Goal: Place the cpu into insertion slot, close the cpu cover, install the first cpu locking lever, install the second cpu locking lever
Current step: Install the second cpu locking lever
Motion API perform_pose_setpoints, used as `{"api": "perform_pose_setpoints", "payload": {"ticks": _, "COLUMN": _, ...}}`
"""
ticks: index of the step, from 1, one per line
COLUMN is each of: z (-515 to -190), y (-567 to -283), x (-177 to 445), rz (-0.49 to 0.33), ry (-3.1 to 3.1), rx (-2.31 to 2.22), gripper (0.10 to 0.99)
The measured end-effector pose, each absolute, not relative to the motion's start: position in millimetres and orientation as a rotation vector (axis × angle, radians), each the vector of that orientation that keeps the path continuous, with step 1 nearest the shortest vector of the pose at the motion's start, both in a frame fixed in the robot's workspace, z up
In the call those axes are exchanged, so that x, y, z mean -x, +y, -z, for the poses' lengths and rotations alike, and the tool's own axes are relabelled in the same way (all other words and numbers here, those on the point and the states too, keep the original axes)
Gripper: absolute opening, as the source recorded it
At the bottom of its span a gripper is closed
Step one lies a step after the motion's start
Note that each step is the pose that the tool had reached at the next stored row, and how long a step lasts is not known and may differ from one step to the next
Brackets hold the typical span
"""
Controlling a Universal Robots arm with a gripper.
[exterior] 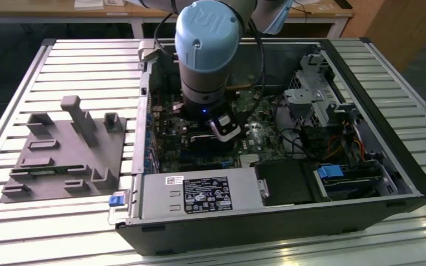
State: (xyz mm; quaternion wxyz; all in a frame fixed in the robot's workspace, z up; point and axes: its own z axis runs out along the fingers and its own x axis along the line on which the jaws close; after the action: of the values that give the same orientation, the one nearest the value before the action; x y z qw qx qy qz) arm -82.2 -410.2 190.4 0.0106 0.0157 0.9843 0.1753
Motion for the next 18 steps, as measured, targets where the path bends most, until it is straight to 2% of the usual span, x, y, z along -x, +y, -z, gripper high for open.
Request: {"api": "perform_pose_setpoints", "payload": {"ticks": 18, "z": -217.5, "y": -410.2, "x": 82.1, "rz": -0.550, "ry": 3.071, "rx": -0.049, "gripper": 0.106}}
